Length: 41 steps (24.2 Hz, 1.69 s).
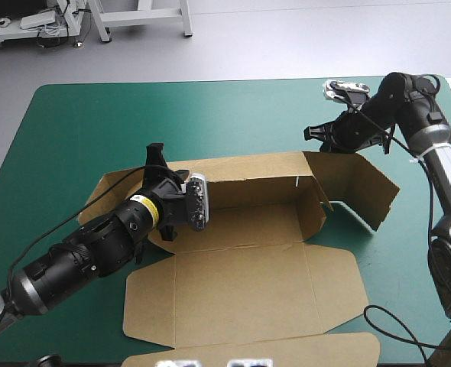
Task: Fold the box
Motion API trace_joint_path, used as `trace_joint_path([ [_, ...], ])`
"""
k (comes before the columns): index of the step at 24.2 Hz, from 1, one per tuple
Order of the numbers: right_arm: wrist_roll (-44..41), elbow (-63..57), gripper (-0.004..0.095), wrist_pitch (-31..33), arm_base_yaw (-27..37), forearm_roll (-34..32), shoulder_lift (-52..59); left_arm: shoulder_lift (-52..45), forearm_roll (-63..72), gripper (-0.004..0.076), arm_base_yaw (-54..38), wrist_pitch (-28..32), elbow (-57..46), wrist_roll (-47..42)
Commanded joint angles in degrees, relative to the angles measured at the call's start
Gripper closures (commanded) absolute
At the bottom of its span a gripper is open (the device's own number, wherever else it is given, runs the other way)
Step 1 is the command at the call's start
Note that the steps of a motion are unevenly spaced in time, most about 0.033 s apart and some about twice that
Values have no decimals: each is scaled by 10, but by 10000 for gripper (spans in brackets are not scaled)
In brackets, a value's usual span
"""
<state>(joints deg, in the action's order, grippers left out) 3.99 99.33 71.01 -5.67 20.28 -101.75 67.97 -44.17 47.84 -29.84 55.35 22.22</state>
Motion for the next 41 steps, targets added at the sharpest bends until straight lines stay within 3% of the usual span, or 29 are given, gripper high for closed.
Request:
trace_joint_path([
  [1,7,-9,923,7,-1,11,52,-9,-18,733,5,14,16,-8],
  [13,25,-132,925,7,-1,25,131,14,-23,733,5,12,16,-32],
  [19,78,-199,925,4,-1,48,165,15,-35,733,5,1,16,-32],
  [22,120,-250,925,-53,-1,57,208,15,-34,733,5,0,16,-35],
  [25,207,-315,925,-110,-1,107,255,15,-34,733,5,0,16,-51],
  [27,270,-367,925,-174,-1,142,291,15,-34,733,5,0,16,-51],
  [28,313,-408,925,-236,-1,169,316,15,-31,733,5,0,16,-51],
  [31,425,-473,925,-313,-1,246,343,15,-30,733,5,0,16,-53],
  [35,574,-537,925,-341,-1,352,347,15,-30,733,5,-8,16,-53],
  [38,633,-561,903,-337,-1,362,347,15,-30,733,5,-13,16,-53],
  [41,679,-564,775,-310,1,363,348,15,-30,733,5,-13,16,-53],
])
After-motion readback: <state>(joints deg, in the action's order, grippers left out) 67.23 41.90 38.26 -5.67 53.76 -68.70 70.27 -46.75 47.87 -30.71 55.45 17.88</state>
